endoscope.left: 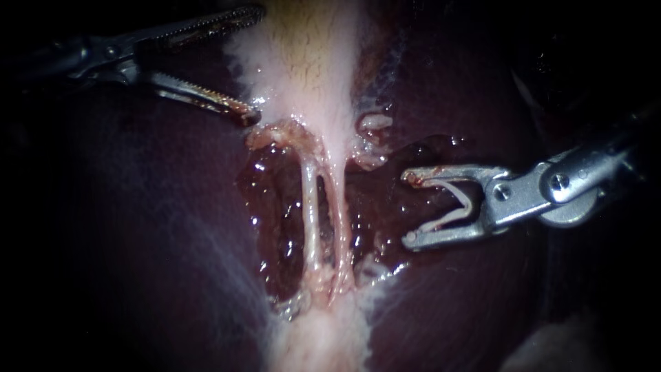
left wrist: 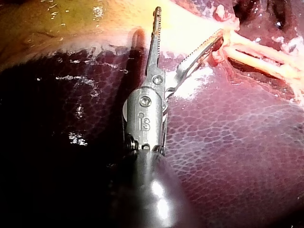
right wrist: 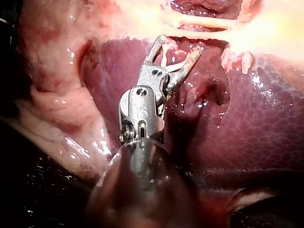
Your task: Grabbing gallbladder
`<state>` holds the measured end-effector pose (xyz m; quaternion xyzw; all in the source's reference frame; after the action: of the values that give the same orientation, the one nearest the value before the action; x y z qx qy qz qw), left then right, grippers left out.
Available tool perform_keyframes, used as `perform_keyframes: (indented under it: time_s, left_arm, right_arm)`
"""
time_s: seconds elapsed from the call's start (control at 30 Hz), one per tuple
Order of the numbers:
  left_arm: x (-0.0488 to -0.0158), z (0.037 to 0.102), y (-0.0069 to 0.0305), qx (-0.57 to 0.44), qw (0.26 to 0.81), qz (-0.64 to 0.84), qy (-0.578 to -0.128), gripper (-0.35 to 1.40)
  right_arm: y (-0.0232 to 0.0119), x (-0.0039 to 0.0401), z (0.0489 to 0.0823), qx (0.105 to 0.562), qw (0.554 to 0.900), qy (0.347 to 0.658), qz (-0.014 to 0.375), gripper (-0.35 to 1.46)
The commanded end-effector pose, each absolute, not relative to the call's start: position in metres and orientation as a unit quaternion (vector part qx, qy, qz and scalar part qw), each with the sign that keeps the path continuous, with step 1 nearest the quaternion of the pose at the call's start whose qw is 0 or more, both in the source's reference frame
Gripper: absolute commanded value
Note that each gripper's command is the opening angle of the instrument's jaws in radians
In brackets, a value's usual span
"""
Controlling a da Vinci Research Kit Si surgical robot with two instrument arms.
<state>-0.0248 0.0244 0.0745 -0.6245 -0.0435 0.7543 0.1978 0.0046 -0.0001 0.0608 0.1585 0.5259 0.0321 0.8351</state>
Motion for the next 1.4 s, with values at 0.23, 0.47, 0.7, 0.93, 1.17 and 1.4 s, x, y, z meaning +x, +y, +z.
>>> perform_keyframes:
  time_s: [0.23,0.47,0.7,0.93,1.17,1.4]
  left_arm:
    - [-0.0247,0.0745,0.0244,-0.625,0.197,0.754,-0.044,0.88]
    - [-0.024,0.074,0.023,-0.625,0.198,0.754,-0.045,0.89]
    - [-0.0237,0.0732,0.0205,-0.626,0.204,0.751,-0.052,0.89]
    - [-0.0248,0.0737,0.0184,-0.586,0.201,0.781,-0.071,0.62]
    - [-0.0269,0.0758,0.0164,-0.548,0.208,0.805,-0.088,0.29]
    - [-0.028,0.0768,0.0157,-0.527,0.206,0.82,-0.087,0.14]
  right_arm:
    - [-0.0001,0.0046,0.0608,0.159,0.835,0.526,0.032,0.5]
    - [-0.0001,0.0046,0.0608,0.159,0.835,0.526,0.032,0.5]
    - [-0.0001,0.0045,0.0608,0.159,0.835,0.526,0.032,0.5]
    - [-0.0001,0.0045,0.0608,0.159,0.835,0.526,0.032,0.5]
    - [-0.0001,0.0045,0.0607,0.159,0.835,0.526,0.032,0.5]
    - [-0.0001,0.0045,0.0608,0.159,0.835,0.526,0.032,0.5]
